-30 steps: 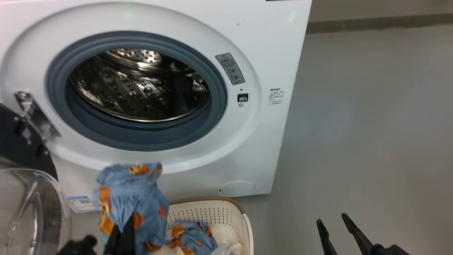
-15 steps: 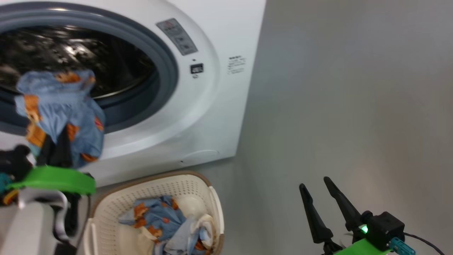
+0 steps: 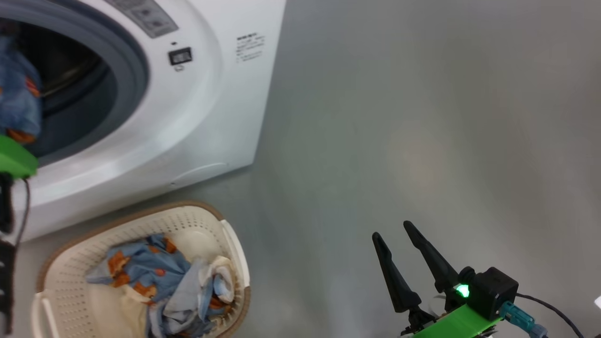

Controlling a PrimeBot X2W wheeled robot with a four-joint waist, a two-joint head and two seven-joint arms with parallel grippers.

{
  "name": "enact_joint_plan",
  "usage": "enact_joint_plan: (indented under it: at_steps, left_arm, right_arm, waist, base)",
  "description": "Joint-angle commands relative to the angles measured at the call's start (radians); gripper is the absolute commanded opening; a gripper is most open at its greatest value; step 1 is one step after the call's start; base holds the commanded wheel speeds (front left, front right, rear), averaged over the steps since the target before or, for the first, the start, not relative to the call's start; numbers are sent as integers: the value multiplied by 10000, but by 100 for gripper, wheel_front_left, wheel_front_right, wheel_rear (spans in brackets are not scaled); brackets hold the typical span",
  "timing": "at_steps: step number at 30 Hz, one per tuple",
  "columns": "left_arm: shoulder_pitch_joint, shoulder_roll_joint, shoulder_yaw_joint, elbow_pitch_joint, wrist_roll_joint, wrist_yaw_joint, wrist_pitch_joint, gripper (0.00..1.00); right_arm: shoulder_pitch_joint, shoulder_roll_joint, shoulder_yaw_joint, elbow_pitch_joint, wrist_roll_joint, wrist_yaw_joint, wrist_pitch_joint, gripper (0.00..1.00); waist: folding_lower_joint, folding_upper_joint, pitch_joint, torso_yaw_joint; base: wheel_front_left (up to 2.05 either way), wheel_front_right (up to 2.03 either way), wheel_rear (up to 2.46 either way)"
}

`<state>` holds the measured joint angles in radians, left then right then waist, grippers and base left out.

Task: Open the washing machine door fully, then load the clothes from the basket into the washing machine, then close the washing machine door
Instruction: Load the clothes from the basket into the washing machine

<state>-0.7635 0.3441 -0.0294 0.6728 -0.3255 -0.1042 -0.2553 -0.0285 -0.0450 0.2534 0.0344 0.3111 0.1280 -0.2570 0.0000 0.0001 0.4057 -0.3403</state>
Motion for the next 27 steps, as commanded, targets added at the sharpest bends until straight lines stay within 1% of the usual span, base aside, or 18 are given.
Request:
enact_joint_plan:
  at_steps: [1, 9, 13, 15, 21, 22, 23, 24, 25, 27]
  left_arm:
    - [-587, 630, 212, -12, 163, -64, -62, 0]
    - [-2089, 1557, 106, 897, 739, -125, -63, 0]
    - [-2566, 1915, 51, 1185, 1026, -133, -64, 0]
    - [-2889, 2075, 96, 1354, 1147, -49, -64, 0]
    - [-3540, 2279, 453, 1396, 1147, 193, -64, 0]
    - [-3607, 2291, 504, 1351, 1159, 218, -64, 4]
    - [-3648, 2281, 554, 1272, 1172, 242, -64, 31]
    - [-3635, 2264, 569, 1211, 1217, 263, -64, 80]
    - [-3586, 2230, 573, 1244, 1242, 267, -64, 100]
    - [-3464, 2134, 545, 1497, 1295, 316, -64, 100]
  right_arm:
    - [-240, -53, 274, -199, 128, 27, -48, 100]
    - [-425, -53, 770, -128, 240, 27, -48, 100]
    - [-468, -53, 891, -146, 281, 27, -48, 100]
    - [-464, -53, 974, -141, 291, 27, -48, 100]
    - [-476, -53, 1069, -133, 283, 27, -48, 100]
    - [-482, -53, 1076, -126, 284, 27, -48, 100]
    - [-490, -53, 1081, -117, 288, 27, -48, 100]
    - [-499, -53, 1081, -103, 295, 27, -48, 100]
    - [-503, -53, 1075, -83, 303, 27, -48, 100]
    - [-479, -53, 1055, -37, 309, 27, -48, 100]
  waist:
    - [0, -1, 817, -734]
    - [0, -1, 1433, -1133]
    - [0, -1, 1669, -1295]
    - [0, -1, 1788, -1369]
    - [0, -1, 1934, -1439]
    - [0, -1, 1945, -1435]
    - [0, -1, 1953, -1424]
    - [0, -1, 1946, -1408]
    - [0, -1, 1919, -1383]
    - [0, -1, 1806, -1305]
  base:
    - [0, 0, 0]
    - [0, 0, 0]
    - [0, 0, 0]
    - [0, 0, 0]
    - [0, 0, 0]
    - [0, 0, 0]
    - [0, 0, 0]
    - [0, 0, 0]
    - [0, 0, 0]
    - [0, 0, 0]
